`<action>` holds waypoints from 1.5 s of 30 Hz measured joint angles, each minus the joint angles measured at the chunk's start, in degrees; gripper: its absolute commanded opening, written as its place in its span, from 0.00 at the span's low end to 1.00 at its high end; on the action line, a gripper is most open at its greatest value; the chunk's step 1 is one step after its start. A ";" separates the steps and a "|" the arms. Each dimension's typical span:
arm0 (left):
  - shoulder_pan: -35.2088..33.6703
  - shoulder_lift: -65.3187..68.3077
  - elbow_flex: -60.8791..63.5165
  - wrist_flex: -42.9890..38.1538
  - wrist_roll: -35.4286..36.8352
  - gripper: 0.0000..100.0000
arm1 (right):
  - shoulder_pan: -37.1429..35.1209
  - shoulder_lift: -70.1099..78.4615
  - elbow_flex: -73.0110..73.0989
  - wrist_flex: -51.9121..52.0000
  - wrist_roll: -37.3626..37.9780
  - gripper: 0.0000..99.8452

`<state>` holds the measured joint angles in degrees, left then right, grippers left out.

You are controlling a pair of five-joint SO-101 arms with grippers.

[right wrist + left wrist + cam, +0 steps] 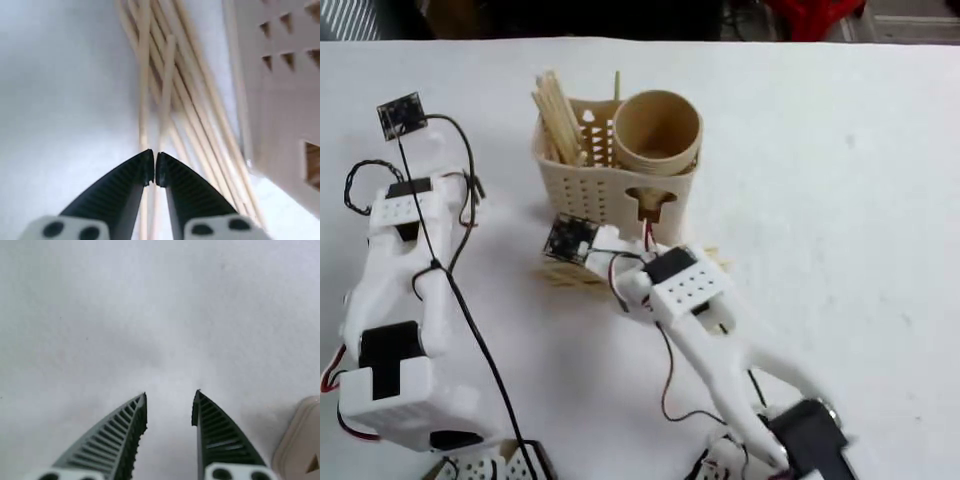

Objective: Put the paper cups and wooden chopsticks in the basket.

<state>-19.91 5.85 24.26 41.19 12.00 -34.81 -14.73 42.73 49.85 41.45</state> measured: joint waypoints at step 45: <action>0.00 0.00 1.05 -0.70 -0.79 0.17 | 2.90 -67.52 37.80 7.91 -12.22 0.02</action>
<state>-19.91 5.85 25.32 40.48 11.21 -31.91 -82.24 80.53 57.76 29.23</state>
